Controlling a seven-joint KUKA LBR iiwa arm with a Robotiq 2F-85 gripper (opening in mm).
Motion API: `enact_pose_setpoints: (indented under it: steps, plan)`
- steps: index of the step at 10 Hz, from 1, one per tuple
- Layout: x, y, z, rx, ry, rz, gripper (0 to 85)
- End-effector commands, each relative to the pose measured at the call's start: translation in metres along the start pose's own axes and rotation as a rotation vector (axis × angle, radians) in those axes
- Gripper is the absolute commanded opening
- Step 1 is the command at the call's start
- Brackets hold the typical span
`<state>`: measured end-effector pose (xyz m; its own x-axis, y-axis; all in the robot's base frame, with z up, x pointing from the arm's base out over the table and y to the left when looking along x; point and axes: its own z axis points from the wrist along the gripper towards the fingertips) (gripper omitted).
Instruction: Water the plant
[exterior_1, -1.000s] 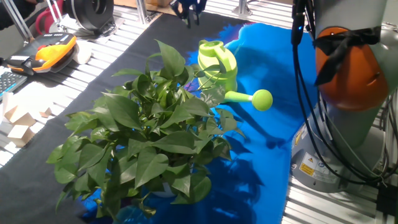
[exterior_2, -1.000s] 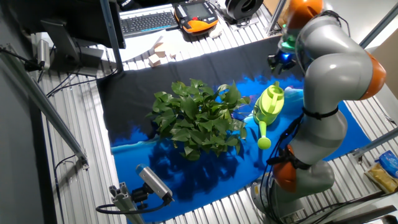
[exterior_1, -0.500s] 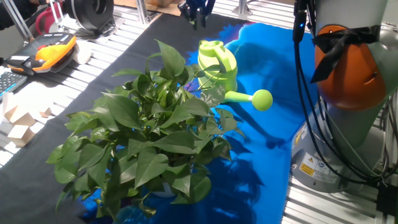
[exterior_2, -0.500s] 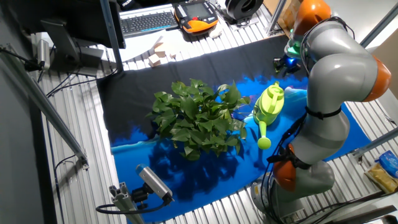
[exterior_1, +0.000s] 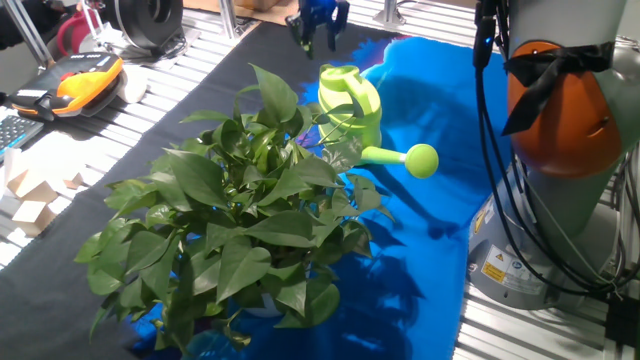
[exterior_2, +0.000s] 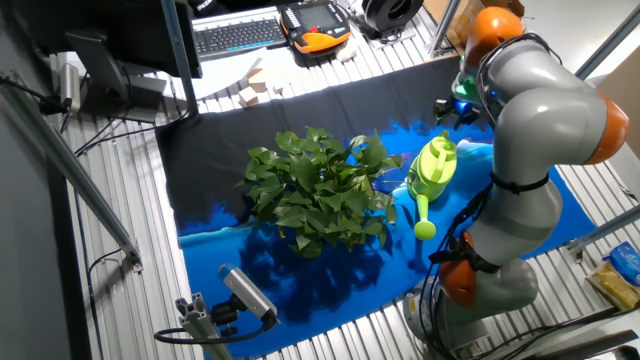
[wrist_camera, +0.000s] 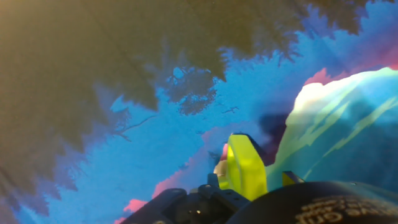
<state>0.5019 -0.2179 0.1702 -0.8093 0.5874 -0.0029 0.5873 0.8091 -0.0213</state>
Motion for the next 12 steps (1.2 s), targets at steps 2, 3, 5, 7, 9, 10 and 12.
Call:
enact_pose_setpoints:
  steps: [2,3,5,7,9,10,12]
  plan:
    - [0.006,0.004,0.009,0.013,-0.017,0.006,51.0]
    - [0.008,0.005,0.012,0.008,-0.017,0.007,51.0]
    - [0.008,0.003,0.015,0.001,-0.013,0.005,51.0]
    - [0.01,0.0,0.02,-0.004,-0.016,0.004,51.0]
    - [0.013,-0.004,0.024,-0.004,-0.021,0.004,51.0]
    - [0.012,-0.005,0.027,-0.01,-0.019,0.007,51.0]
    - [0.011,-0.008,0.033,-0.018,-0.02,0.002,51.0]
